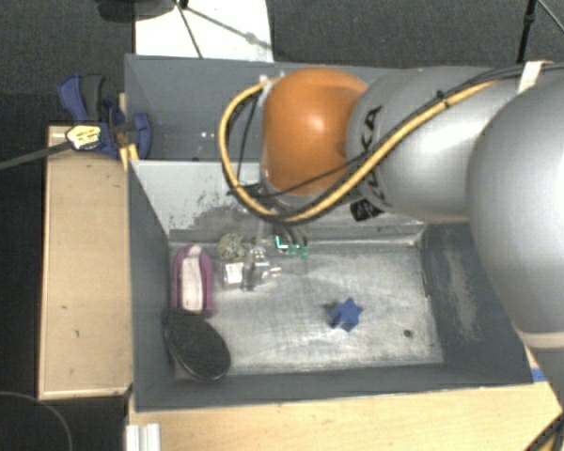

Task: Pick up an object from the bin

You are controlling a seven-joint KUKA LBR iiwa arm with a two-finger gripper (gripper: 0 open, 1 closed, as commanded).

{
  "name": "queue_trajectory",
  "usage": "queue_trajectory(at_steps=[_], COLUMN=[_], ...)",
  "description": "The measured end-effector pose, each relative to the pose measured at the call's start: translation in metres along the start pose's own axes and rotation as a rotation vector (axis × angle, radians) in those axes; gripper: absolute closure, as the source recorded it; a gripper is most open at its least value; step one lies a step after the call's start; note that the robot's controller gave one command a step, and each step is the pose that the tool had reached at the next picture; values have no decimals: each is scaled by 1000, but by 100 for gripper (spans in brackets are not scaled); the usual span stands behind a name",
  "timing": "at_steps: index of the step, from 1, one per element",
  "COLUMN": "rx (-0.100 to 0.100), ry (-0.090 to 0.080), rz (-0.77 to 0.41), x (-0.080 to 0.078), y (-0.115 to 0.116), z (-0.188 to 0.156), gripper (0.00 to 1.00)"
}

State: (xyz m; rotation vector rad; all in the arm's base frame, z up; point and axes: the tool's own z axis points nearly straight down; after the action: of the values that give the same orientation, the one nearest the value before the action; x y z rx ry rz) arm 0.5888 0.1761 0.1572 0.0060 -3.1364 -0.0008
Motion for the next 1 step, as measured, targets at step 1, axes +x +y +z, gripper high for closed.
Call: queue_trajectory(at_steps=[1], rx=[-3], ry=[-5], rz=[23], x=[4], y=[-10], z=[86], gripper=[0])
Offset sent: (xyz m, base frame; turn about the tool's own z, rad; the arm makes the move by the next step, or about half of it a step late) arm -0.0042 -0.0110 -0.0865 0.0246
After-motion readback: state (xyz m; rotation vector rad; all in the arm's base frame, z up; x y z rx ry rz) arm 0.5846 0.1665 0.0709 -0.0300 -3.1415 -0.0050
